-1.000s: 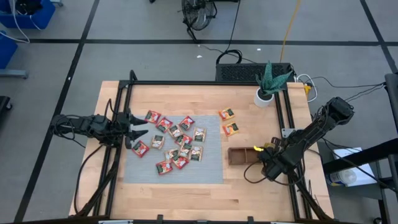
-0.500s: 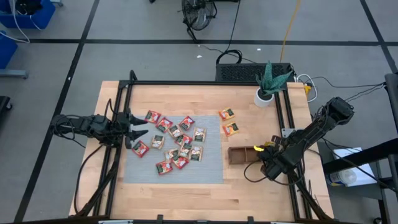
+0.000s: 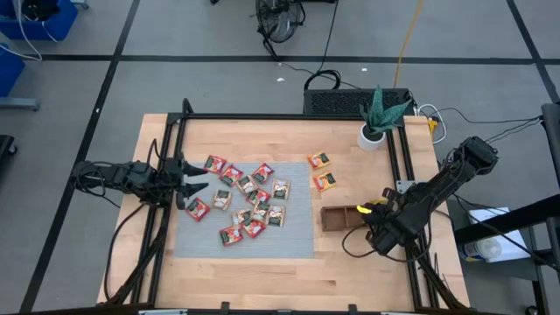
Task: Pick & Place Tea
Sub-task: Put the yellow tea bag into the right section of the wooden organizer
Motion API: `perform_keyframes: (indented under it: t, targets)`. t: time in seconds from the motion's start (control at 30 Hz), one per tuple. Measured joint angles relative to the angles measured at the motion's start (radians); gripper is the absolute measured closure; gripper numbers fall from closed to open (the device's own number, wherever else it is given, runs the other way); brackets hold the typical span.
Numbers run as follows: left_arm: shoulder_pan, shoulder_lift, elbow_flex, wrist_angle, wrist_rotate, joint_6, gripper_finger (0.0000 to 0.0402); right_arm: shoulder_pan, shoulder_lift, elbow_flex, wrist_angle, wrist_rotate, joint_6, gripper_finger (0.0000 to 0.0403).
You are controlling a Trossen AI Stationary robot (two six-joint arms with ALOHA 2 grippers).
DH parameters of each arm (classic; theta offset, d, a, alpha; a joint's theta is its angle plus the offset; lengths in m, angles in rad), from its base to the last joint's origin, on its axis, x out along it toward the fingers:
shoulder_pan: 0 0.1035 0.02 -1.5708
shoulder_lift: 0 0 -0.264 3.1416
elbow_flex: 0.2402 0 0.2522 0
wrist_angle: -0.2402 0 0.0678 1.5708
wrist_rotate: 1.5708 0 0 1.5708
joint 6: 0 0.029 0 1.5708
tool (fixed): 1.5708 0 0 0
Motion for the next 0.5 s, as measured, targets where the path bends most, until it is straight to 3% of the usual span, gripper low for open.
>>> perform_keyframes:
  t: [0.27, 0.5]
  targets:
    - [0.0, 0.0, 0.0, 0.0, 0.0, 0.0, 0.0178, 0.0, -0.001, 0.004, 0.014, 0.073, -0.015, 0.0403]
    - [0.0, 0.0, 0.0, 0.0, 0.0, 0.0, 0.0178, -0.063, -0.005, 0.004, 0.104, 0.504, -0.203, 0.0403]
